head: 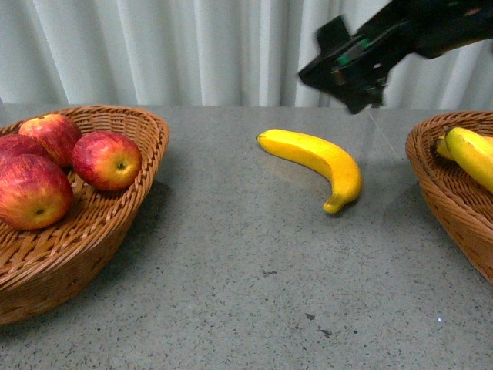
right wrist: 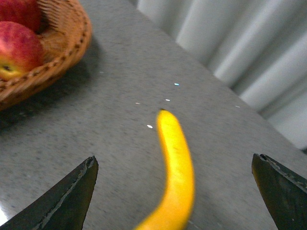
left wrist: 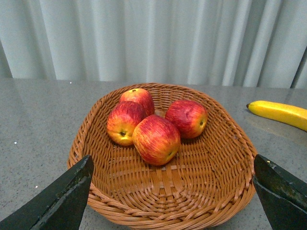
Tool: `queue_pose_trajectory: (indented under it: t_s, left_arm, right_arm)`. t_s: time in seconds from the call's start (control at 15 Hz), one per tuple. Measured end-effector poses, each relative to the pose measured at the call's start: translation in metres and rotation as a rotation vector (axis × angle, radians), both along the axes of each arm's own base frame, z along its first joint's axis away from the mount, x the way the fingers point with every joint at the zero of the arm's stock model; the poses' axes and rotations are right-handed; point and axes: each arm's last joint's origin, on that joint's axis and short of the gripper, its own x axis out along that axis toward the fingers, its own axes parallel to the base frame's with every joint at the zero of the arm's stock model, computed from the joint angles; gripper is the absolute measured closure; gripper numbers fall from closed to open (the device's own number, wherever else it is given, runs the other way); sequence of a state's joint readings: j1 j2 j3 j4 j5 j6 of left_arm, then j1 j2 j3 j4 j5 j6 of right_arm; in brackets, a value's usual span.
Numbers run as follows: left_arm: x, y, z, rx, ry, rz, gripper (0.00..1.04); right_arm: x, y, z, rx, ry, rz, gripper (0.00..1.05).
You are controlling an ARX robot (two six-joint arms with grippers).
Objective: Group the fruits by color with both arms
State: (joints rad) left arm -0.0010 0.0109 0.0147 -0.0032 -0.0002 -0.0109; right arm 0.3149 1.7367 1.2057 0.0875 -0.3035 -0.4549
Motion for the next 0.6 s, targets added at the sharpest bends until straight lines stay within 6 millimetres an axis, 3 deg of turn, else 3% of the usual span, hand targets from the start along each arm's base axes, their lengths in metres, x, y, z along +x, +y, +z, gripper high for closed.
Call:
queue_pose_trajectory:
  t_s: [0.13, 0.27, 0.47, 0.6]
  left_arm:
    - [0.000, 0.000, 0.000, 0.000, 0.000, 0.000, 0.07]
    - [0.000, 0.000, 0.000, 0.000, 0.000, 0.000, 0.07]
    - [0.000, 0.000, 0.000, 0.000, 0.000, 0.000, 0.07]
    - [0.000, 0.000, 0.000, 0.000, 0.000, 0.000, 0.07]
  right_arm:
    - [0.021, 0.037, -0.021, -0.010, 0.100, 0.035, 0.07]
    - [0.039, 0.054, -0.039, -0.037, 0.167, 0.024, 0.07]
    - [0.077, 0.066, -0.062, -0.118, 0.241, -0.084, 0.07]
    - [0.091, 0.060, -0.069, -0.163, 0.281, -0.144, 0.07]
